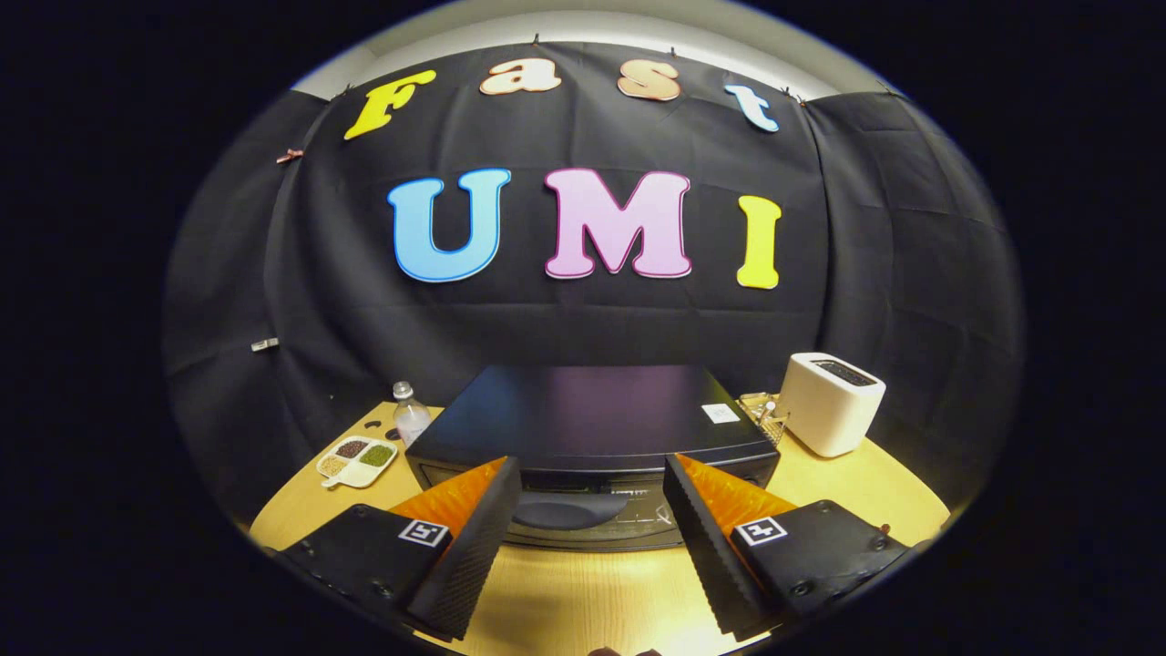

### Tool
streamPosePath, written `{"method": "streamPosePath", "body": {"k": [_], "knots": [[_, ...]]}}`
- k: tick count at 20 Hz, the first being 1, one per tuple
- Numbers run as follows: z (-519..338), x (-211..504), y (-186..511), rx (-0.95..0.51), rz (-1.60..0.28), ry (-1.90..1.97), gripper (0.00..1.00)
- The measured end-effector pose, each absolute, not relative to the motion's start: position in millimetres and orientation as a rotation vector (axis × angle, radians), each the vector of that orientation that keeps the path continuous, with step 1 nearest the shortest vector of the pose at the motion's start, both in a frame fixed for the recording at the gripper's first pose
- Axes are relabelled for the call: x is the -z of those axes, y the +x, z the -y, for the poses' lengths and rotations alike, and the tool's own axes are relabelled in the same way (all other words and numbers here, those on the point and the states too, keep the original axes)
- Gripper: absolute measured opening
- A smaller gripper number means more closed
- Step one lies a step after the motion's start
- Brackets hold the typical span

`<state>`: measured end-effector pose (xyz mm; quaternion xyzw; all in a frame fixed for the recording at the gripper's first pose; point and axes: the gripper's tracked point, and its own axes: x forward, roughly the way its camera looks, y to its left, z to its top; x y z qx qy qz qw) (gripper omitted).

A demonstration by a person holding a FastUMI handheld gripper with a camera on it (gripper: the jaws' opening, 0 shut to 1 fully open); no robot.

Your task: Open the toaster oven, put the food inside, and close the toaster oven door.

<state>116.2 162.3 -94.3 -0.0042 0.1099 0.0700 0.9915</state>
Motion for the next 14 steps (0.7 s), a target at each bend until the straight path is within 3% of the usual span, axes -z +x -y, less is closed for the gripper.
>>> {"method": "streamPosePath", "body": {"k": [14], "knots": [[-183, 134, 148, -0.119, -0.259, -0.023, 0.98]]}}
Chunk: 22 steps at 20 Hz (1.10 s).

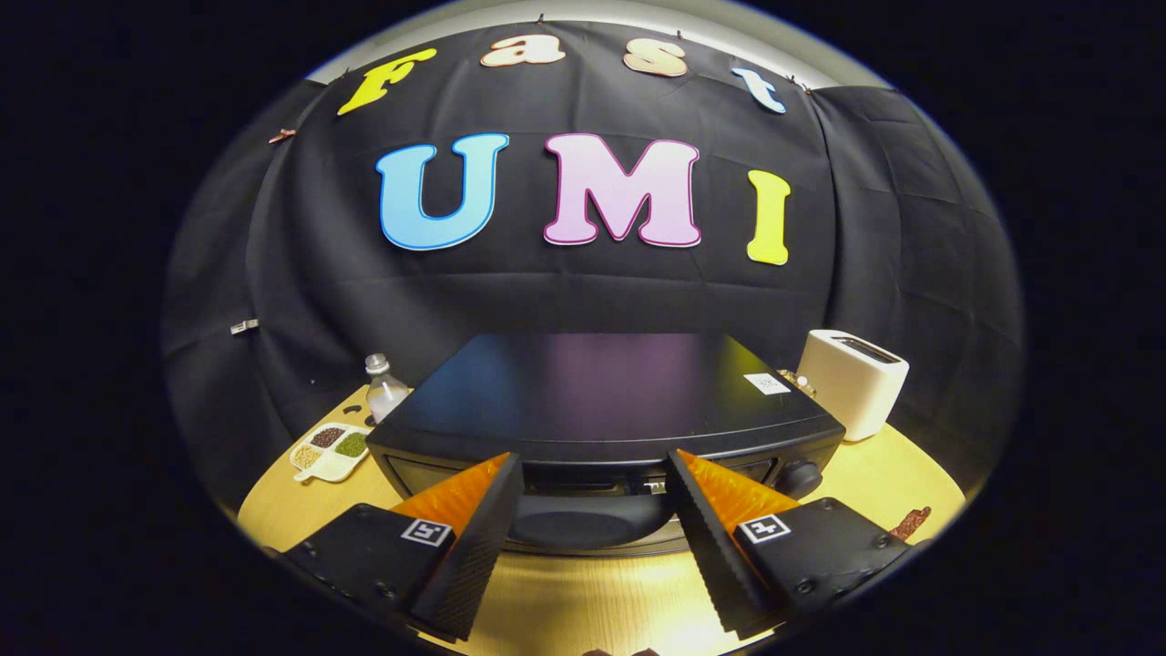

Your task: Open the toaster oven, put the food inside, and close the toaster oven door.

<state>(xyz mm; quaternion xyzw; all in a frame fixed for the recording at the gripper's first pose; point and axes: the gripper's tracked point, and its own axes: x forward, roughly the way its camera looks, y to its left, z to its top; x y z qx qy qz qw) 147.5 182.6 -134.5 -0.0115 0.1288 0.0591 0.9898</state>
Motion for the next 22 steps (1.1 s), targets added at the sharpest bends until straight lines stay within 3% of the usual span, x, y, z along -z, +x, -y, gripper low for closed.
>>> {"method": "streamPosePath", "body": {"k": [22], "knots": [[-165, 205, 35, -0.228, -0.433, -0.055, 0.96]]}}
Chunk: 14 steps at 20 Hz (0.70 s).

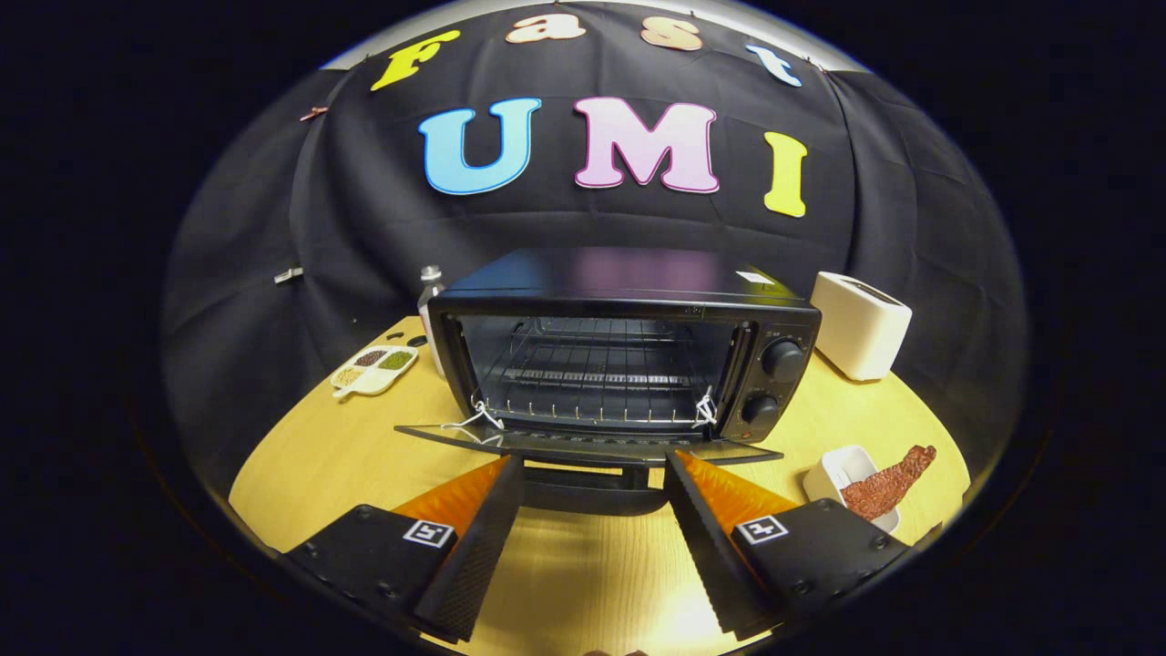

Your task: Open the toaster oven, put the food inside, and close the toaster oven door.

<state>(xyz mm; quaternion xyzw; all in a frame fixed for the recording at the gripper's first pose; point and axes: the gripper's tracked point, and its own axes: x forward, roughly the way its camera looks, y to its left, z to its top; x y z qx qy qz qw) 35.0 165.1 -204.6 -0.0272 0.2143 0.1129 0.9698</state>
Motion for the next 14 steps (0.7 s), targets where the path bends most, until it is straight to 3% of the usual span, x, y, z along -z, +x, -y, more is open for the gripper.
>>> {"method": "streamPosePath", "body": {"k": [8, 14], "knots": [[-150, 274, 10, -0.221, -0.644, 0.004, 0.97], [-140, 249, 0, -0.271, -0.603, -0.013, 0.99]]}}
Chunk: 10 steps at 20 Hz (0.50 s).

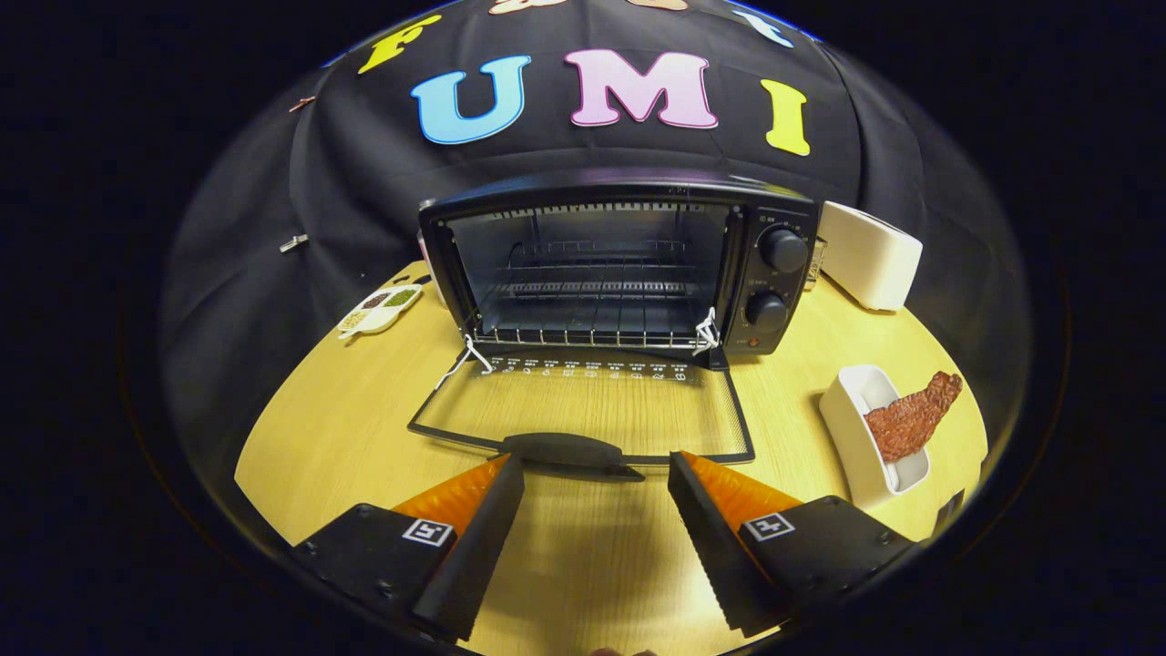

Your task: Open the toaster oven, put the food inside, and close the toaster oven door.

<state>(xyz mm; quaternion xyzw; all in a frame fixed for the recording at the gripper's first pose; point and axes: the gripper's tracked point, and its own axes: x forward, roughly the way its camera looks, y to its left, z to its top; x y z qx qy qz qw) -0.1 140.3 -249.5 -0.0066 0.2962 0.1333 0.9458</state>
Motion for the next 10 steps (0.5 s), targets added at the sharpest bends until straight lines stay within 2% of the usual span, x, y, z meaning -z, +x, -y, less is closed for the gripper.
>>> {"method": "streamPosePath", "body": {"k": [10], "knots": [[-74, 145, -5, -0.287, -0.478, -0.072, 0.99]]}}
